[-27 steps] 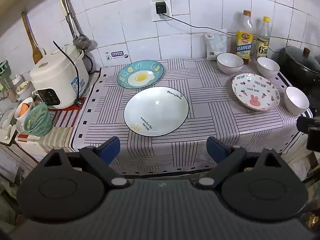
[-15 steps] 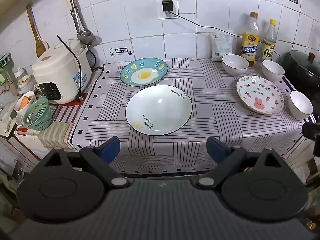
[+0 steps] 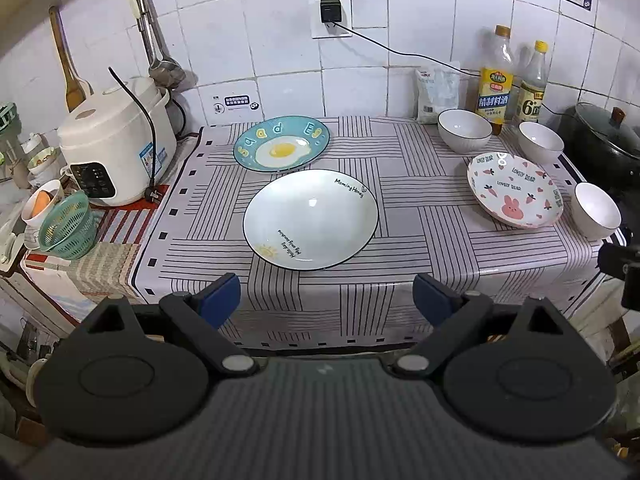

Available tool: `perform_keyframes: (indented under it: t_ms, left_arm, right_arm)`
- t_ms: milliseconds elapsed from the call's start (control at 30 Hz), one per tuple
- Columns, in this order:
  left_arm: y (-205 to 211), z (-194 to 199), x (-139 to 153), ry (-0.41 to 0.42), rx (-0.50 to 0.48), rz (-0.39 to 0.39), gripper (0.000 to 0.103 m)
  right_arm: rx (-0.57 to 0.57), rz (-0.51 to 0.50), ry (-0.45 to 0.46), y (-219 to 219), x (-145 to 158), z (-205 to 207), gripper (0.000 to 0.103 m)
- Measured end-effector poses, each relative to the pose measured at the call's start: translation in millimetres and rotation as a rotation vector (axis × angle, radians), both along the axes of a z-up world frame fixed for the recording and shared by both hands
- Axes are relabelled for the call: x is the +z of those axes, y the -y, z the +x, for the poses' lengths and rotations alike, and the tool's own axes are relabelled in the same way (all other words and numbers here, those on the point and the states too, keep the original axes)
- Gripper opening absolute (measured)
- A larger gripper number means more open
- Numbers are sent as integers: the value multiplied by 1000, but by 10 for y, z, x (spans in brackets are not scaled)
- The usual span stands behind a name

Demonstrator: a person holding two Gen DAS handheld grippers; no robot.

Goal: Organize plates and bowls

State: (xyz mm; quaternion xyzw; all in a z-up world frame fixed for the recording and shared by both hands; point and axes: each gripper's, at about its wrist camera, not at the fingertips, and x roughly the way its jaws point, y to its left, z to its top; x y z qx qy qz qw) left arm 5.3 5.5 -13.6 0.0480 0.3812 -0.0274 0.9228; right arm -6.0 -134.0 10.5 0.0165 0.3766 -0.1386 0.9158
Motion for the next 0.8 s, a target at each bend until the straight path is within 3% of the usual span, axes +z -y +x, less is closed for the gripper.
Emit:
perform_keyframes:
  t_ms: [400, 800]
  left_arm:
    - [7, -19, 0, 26, 3, 23, 94]
    - [-73, 3, -23, 15, -8, -11, 94]
  right_arm:
    - [-18, -8, -15, 21, -46, 14, 103]
    - [-30, -2, -22, 27, -103, 27, 103]
